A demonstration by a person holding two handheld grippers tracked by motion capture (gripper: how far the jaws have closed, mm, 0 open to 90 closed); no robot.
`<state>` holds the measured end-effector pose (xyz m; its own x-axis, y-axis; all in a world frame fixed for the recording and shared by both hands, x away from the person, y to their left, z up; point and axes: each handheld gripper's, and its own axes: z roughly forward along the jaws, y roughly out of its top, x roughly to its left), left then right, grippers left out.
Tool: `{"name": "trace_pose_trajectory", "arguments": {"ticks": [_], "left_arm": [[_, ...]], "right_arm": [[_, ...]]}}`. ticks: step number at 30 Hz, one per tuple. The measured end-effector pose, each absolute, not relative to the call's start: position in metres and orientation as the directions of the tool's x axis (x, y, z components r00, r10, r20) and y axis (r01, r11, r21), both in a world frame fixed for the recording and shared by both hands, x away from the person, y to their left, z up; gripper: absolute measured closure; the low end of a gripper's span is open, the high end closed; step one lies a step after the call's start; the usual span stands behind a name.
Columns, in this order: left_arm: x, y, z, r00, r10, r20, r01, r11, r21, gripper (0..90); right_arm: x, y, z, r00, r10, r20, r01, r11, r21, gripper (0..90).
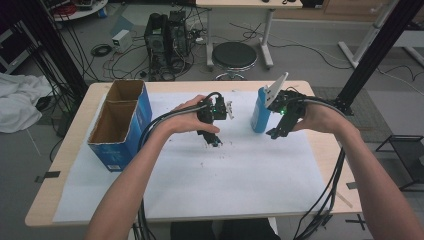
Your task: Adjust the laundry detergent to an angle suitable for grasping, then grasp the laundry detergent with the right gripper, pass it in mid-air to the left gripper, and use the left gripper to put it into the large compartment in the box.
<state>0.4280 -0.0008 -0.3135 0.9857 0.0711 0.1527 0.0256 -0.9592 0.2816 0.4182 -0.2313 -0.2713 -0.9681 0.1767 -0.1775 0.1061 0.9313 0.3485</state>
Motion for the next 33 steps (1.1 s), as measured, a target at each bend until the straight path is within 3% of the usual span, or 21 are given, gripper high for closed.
{"name": "trace_pose_trajectory", "arguments": {"ticks": [12,13,14,25,33], "left_arm": [[0.43,-0.0008,-0.3144,0.985,0.073,0.158,0.027,-0.959,0.281,14.7],[0.4305,-0.0012,-0.3143,0.986,0.07,0.148,0.026,-0.96,0.278,14.7],[0.4313,-0.0026,-0.3135,0.987,0.063,0.151,0.021,-0.963,0.269,14.7],[0.4286,-0.0072,-0.3095,0.986,0.037,0.164,-0.009,-0.962,0.273,14.7],[0.4319,-0.0007,-0.3071,0.983,0.071,0.168,0.021,-0.958,0.287,14.7]], "right_arm": [[0.4184,-0.2306,-0.273,-0.967,0.174,-0.186,0.104,0.936,0.335,12.2],[0.418,-0.2292,-0.2736,-0.979,0.131,-0.155,0.064,0.924,0.378,12.2],[0.421,-0.2309,-0.2731,-0.97,0.114,-0.216,0.031,0.934,0.356,12.2],[0.4165,-0.2339,-0.2706,-0.968,0.125,-0.217,0.042,0.935,0.353,12.2],[0.4186,-0.2298,-0.2682,-0.967,0.134,-0.218,0.05,0.934,0.353,12.2]]}}
